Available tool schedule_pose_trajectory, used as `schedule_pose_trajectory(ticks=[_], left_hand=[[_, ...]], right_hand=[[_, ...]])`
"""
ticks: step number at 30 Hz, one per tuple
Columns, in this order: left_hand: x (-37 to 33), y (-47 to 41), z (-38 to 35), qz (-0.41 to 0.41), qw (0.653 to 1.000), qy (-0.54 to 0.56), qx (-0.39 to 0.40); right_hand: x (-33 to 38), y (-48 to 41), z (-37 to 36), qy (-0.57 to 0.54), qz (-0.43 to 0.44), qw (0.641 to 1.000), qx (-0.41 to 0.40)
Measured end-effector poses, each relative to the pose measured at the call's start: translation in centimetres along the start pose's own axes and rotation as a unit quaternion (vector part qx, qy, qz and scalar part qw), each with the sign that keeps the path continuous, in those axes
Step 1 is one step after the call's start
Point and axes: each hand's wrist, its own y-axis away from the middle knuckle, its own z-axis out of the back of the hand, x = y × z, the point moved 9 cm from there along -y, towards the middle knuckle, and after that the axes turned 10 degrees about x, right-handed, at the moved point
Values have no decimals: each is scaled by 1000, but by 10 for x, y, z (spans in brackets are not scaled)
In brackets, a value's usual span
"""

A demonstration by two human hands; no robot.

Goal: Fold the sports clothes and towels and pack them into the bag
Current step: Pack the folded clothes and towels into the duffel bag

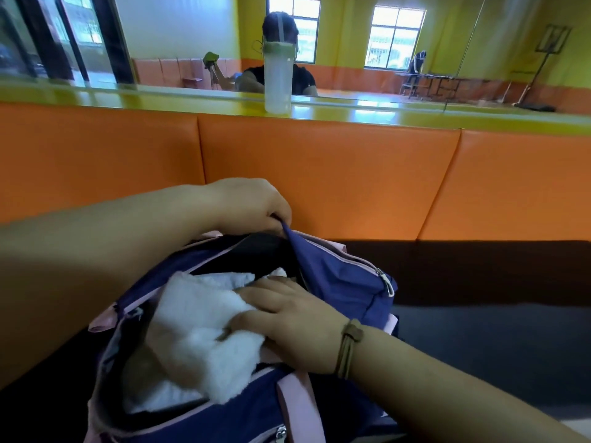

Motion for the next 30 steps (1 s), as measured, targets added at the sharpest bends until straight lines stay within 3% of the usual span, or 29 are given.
schedule_pose_trajectory(ticks=[7, 13, 18, 25, 27, 30], left_hand=[[-3, 3, 6, -6, 1000, -7, 4], [-15, 2, 1, -10, 1000, -26, -7], [-25, 17, -8, -8, 999, -20, -43], [-44, 84, -32, 0, 974, 27, -223], [-51, 96, -51, -1, 979, 40, -200], [-56, 98, -96, 49, 997, 41, -53]], right_hand=[[-9, 12, 17, 213, -37, 975, -46], [-19, 27, 9, 281, -120, 951, 53], [-31, 28, 3, 276, -180, 937, 114], [-3, 52, 19, 312, -65, 947, 42], [-2, 56, 17, 288, -34, 956, 41], [-7, 56, 13, 277, -18, 960, 39]])
